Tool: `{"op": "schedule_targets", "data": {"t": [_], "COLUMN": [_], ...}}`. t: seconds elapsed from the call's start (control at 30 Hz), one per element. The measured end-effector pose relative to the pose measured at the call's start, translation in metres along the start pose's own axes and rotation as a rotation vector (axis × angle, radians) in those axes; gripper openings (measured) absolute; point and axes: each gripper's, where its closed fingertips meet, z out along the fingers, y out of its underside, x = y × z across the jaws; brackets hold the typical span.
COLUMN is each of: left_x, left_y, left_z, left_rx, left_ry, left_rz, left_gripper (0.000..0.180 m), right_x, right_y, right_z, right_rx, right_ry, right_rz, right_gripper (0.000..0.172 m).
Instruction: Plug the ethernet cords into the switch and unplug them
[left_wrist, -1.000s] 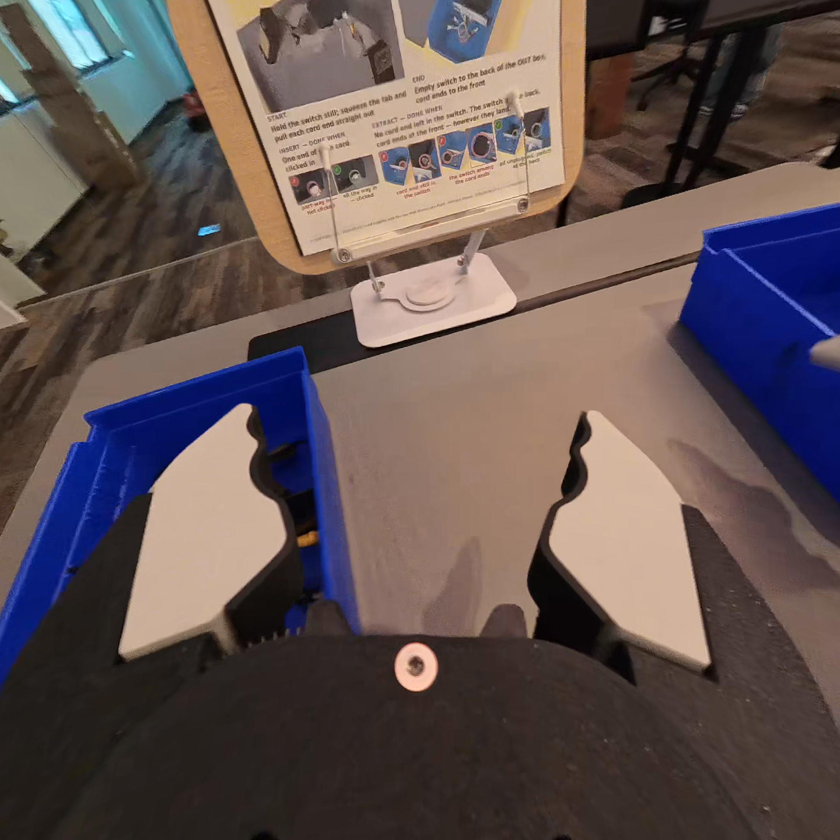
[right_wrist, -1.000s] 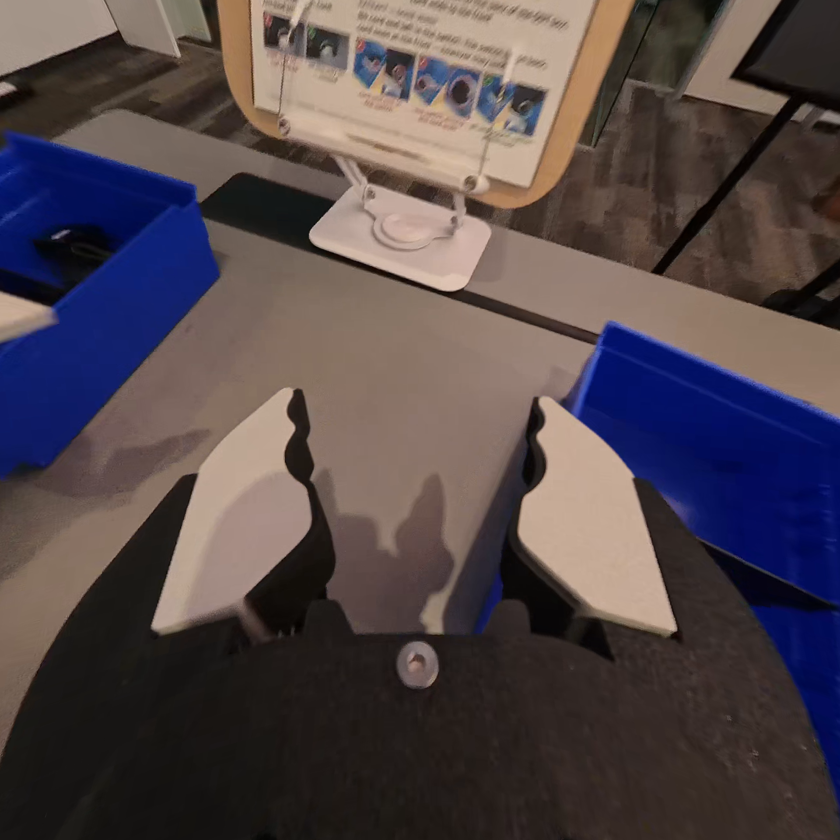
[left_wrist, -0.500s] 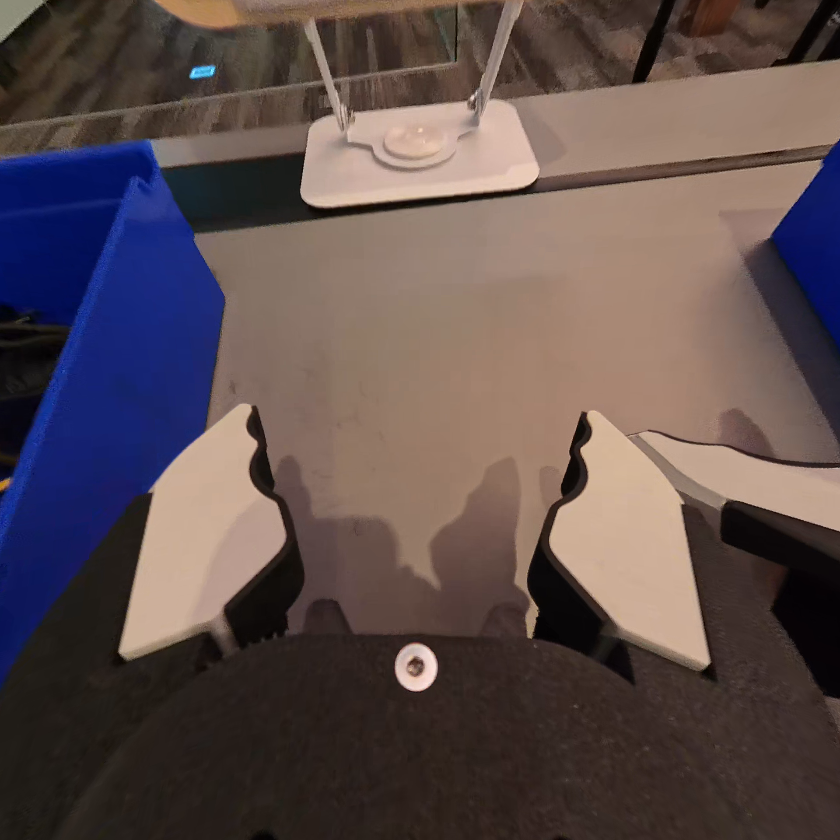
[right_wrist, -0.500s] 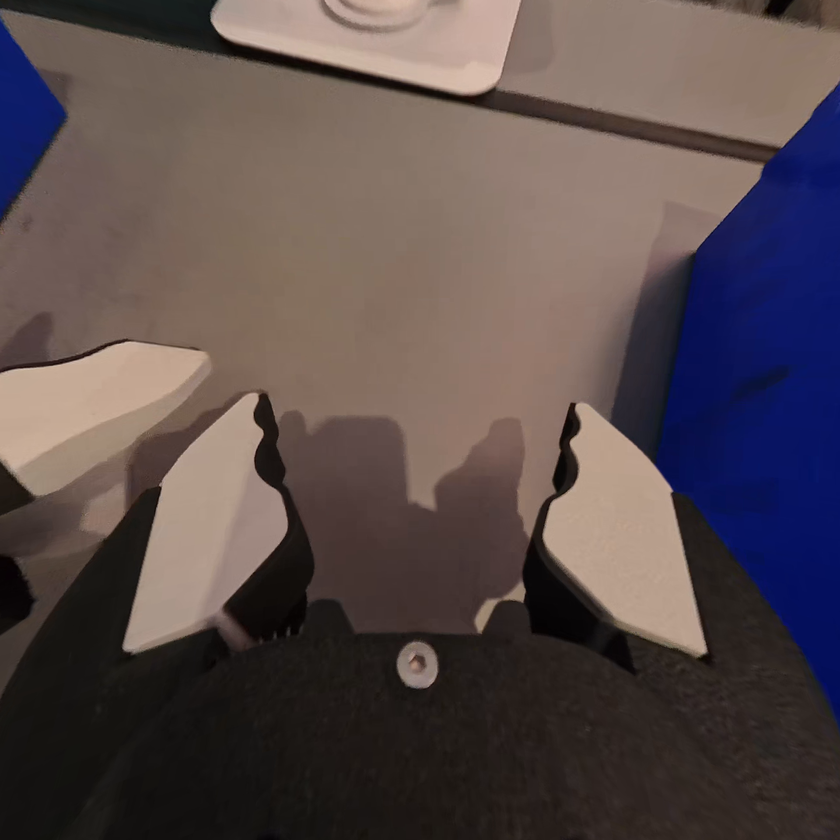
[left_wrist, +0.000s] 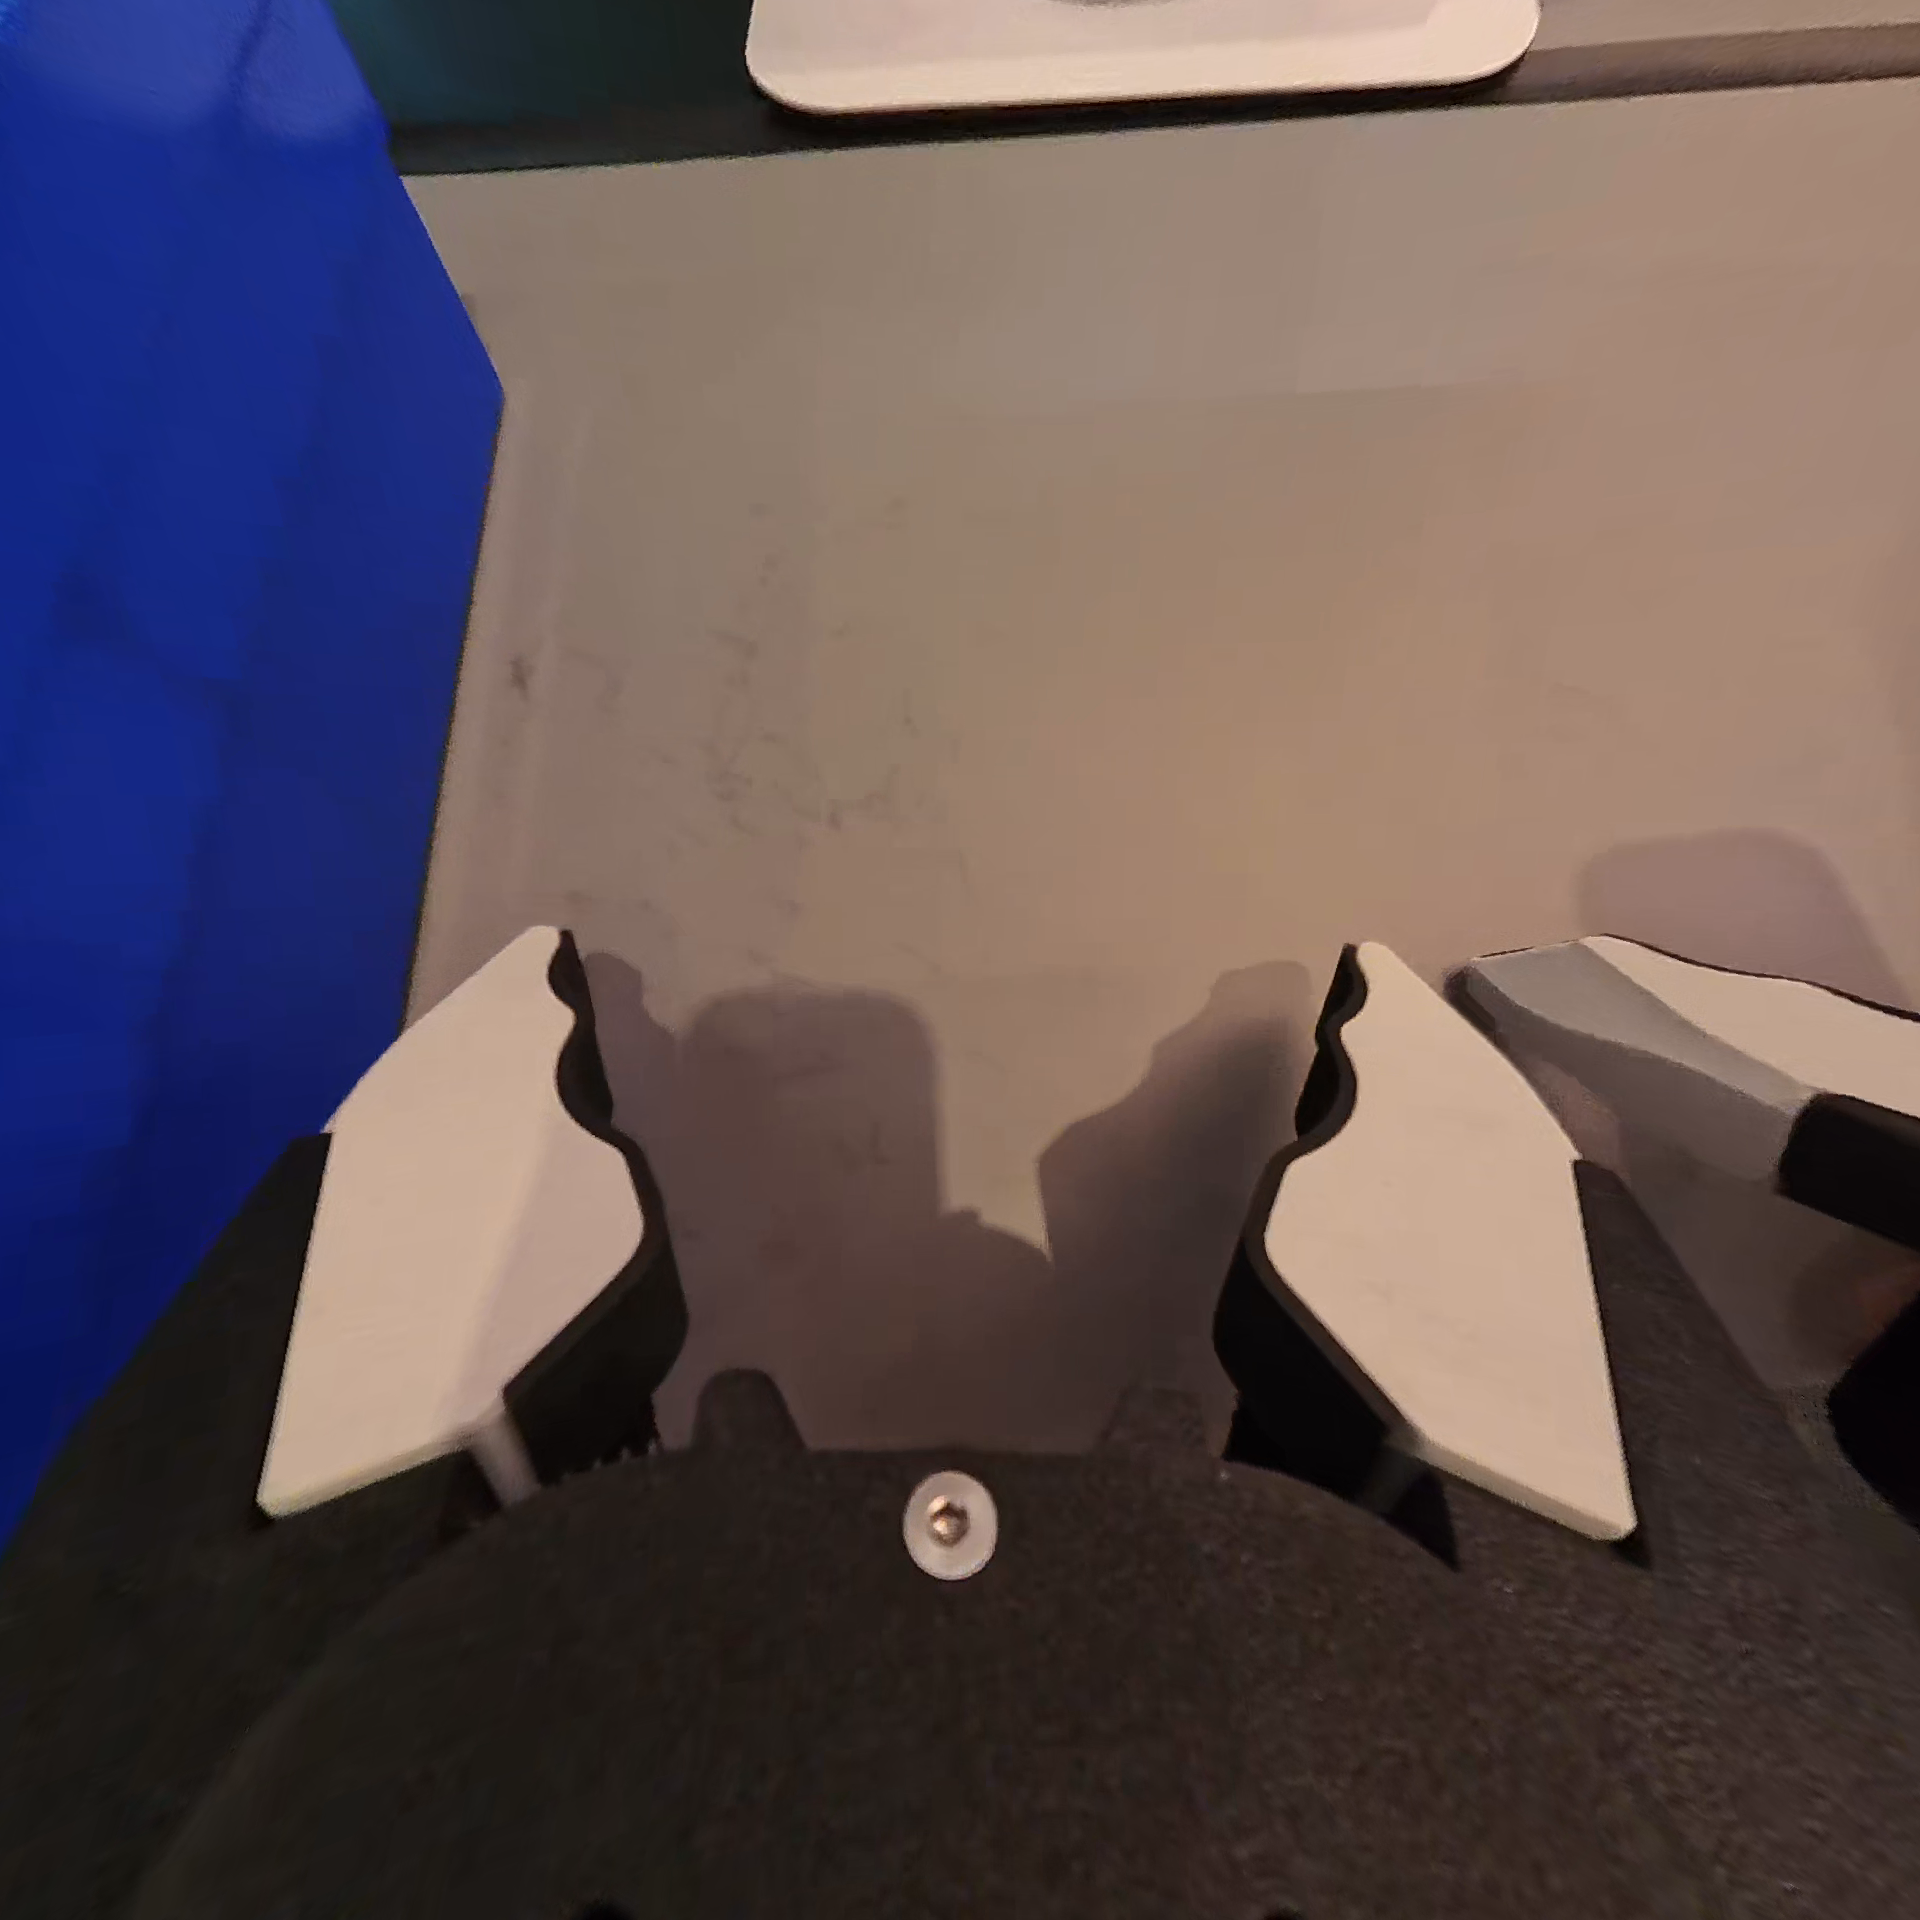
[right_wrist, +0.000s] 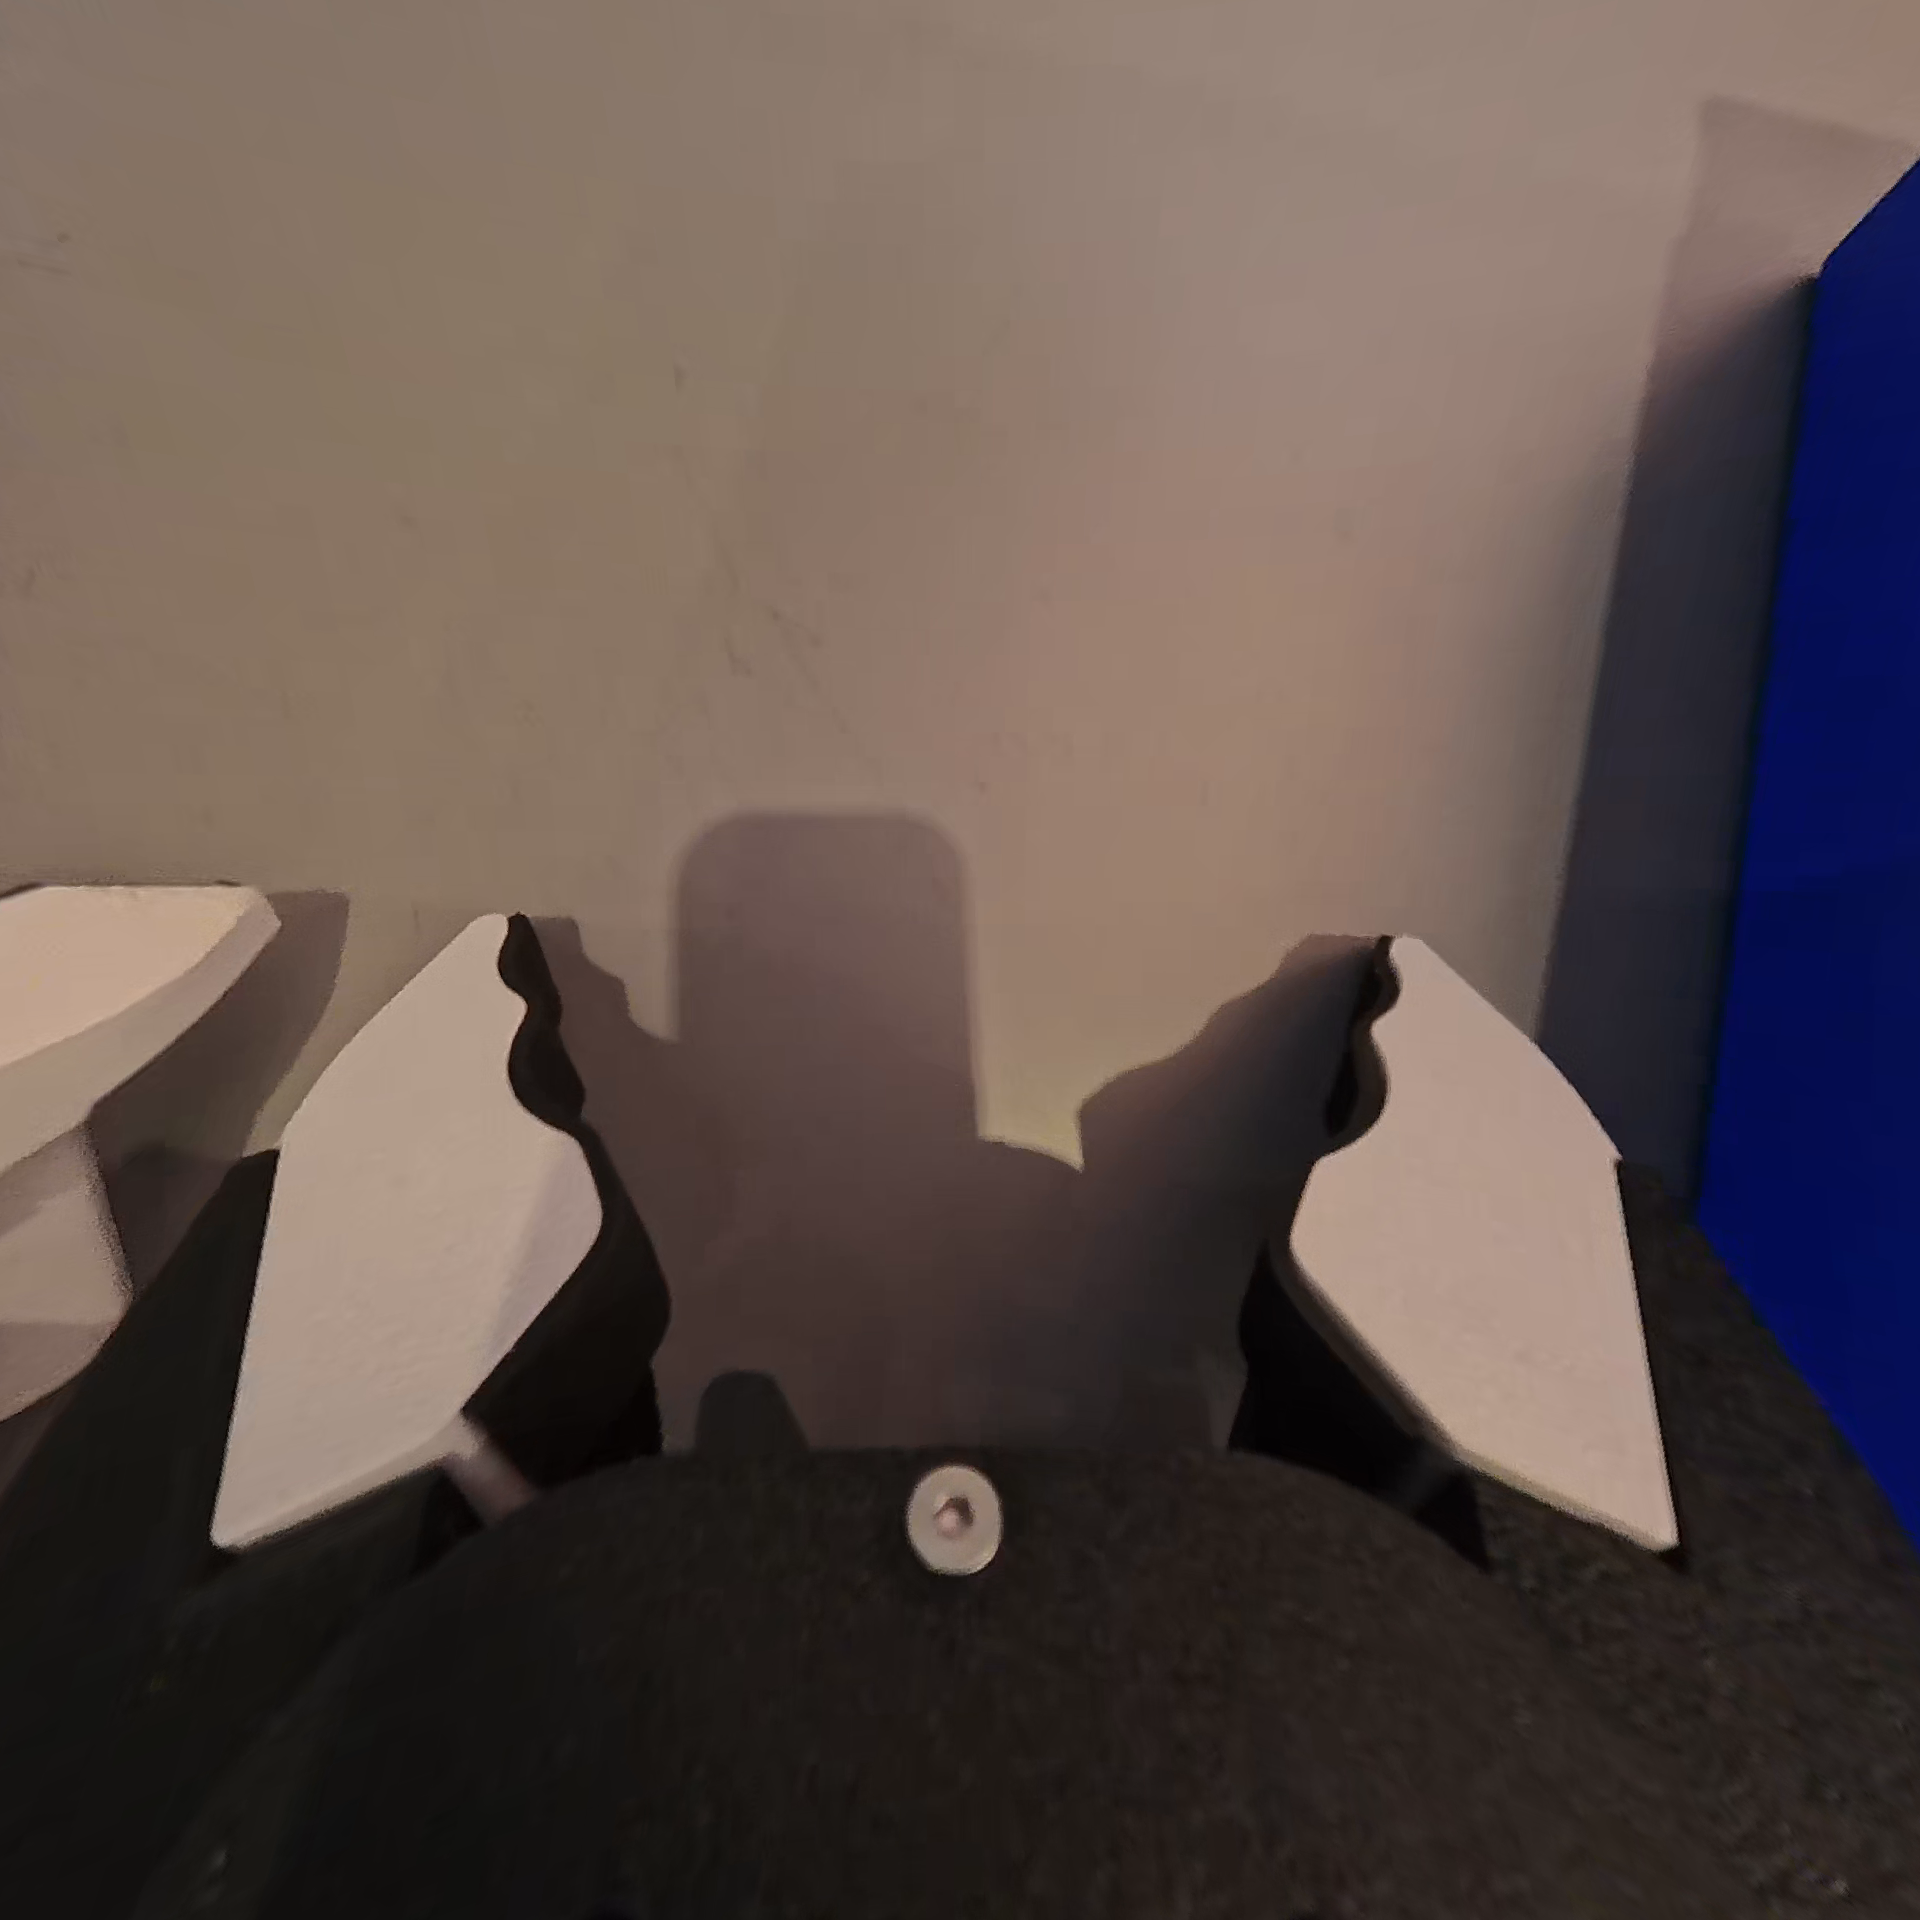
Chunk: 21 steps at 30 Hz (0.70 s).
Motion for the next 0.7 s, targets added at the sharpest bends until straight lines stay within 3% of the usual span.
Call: {"op": "schedule_targets", "data": {"t": [0.43,0.7], "left_x": [-0.006,-0.005], "left_y": [0.019,0.019], "left_z": [0.014,0.014], "left_rx": [-0.145,-0.144], "left_ry": [0.018,0.019], "left_rz": [-0.059,-0.059], "left_gripper": [0.142,0.141], "right_x": [0.000,-0.003], "right_y": [0.003,0.008], "right_z": [-0.004,-0.010], "right_rx": [0.013,0.020], "right_ry": [0.005,0.001], "right_rz": [0.004,-0.001], "right_gripper": [0.134,0.129]}}
